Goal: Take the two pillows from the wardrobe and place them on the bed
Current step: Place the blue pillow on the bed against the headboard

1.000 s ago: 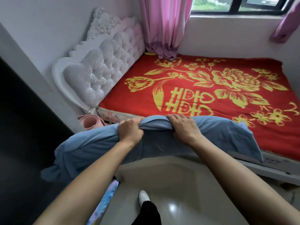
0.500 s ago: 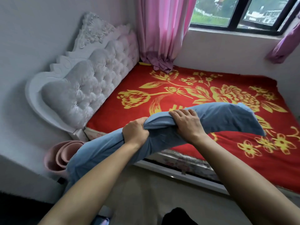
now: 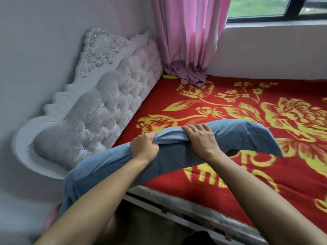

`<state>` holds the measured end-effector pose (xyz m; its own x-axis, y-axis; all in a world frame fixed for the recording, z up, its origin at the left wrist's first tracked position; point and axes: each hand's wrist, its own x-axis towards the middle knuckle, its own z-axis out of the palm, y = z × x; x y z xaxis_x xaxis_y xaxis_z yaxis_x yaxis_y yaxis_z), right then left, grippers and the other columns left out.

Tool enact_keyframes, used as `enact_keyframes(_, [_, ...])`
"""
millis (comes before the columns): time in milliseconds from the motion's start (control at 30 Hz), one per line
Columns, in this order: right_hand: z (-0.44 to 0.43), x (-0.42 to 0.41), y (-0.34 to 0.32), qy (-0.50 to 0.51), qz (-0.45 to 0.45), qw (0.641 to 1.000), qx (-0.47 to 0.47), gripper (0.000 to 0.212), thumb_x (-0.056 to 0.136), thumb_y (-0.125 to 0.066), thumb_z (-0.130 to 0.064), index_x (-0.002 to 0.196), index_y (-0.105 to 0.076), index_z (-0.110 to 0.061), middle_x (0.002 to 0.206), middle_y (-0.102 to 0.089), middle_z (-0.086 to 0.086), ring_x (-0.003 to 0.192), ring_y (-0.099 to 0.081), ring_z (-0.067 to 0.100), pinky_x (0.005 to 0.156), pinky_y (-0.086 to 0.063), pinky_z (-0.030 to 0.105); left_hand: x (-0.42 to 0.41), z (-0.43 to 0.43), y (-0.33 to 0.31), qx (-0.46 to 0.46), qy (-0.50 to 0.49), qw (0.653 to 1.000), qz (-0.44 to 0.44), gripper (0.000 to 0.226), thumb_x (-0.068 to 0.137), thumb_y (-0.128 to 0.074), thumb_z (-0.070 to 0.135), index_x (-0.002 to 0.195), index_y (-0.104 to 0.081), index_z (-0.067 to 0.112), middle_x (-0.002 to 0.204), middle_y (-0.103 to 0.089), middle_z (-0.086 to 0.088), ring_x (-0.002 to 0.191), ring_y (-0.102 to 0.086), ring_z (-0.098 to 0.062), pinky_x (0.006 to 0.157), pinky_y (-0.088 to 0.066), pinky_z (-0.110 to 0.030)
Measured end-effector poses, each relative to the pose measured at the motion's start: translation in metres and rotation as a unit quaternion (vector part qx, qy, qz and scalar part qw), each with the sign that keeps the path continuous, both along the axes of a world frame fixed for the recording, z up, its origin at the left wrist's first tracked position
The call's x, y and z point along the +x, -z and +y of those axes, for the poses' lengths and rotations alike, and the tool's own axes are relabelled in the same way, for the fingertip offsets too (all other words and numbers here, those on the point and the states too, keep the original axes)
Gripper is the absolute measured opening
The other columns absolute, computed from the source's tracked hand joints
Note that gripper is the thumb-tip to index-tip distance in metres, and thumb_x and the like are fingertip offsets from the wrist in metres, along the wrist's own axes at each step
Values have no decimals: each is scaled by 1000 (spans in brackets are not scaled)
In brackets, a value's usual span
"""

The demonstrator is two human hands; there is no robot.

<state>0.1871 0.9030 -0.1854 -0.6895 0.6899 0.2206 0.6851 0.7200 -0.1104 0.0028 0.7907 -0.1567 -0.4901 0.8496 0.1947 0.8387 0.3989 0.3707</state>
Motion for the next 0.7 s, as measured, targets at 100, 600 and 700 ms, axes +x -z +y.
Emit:
enact_keyframes(100, [40,-33,2,-22,2,1000,-1,45,90,-55,-17,135,-55,-19,133,-62,-1,122,-57,26,103,-40,44,-24,31,-1,-8,-25,1000,-9,55,61,-57,10,106,-69,39,76,-73,-3,78,-65,-34,65,-54,-37])
enact_keyframes(600, [164,-166,37,21,-44,998,31,39,99,-45,-18,137,-54,-20,133,-60,-3,126,-52,23,113,-29,43,-159,163,47,-9,-9,994,-112,41,67,-58,13,97,-71,37,73,-71,-1,73,-64,-30,57,-42,-27])
enact_keyframes(700, [185,-199,41,47,-49,996,53,39,98,-43,-18,134,-56,-18,132,-61,0,125,-53,26,114,-28,45,-202,198,63,-28,4,983,-183,39,67,-57,11,93,-71,37,63,-65,5,65,-58,-22,53,-34,-23])
